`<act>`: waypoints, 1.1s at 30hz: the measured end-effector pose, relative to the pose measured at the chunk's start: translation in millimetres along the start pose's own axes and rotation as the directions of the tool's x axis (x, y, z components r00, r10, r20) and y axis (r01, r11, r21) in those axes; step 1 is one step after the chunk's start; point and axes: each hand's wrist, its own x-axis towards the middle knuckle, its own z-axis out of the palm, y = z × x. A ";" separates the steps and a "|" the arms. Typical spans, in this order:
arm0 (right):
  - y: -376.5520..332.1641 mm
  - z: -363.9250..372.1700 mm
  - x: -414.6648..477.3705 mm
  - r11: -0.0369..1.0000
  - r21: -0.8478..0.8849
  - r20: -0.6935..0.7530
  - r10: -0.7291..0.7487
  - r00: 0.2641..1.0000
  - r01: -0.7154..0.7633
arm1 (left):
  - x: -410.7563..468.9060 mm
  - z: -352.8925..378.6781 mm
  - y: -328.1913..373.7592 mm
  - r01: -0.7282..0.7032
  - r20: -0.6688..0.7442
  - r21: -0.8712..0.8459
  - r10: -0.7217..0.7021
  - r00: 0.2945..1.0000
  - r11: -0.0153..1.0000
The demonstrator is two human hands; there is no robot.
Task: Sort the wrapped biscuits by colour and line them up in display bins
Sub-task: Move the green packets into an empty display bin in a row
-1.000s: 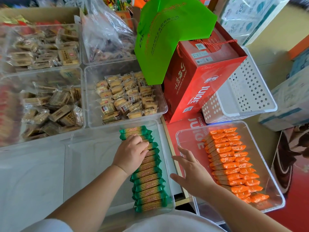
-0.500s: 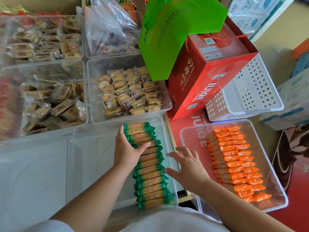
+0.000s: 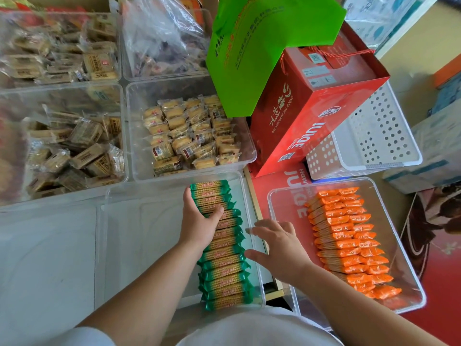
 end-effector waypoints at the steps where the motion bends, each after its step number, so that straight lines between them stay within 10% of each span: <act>1: 0.3 -0.8 0.6 1.000 0.000 0.001 -0.006 1.000 0.006 | -0.5 0.6 0.8 -0.011 0.014 0.014 0.011 1.000 1.000; 28: 5.1 2.7 2.3 0.998 0.035 -0.058 -0.041 0.997 0.043 | -10.0 -8.5 5.4 0.103 0.298 -0.186 -0.044 0.954 0.977; 33: 7.4 5.5 -0.1 0.998 0.051 -0.073 -0.032 0.997 0.036 | -15.4 -10.7 -0.2 0.153 0.056 -0.247 -0.143 0.988 0.957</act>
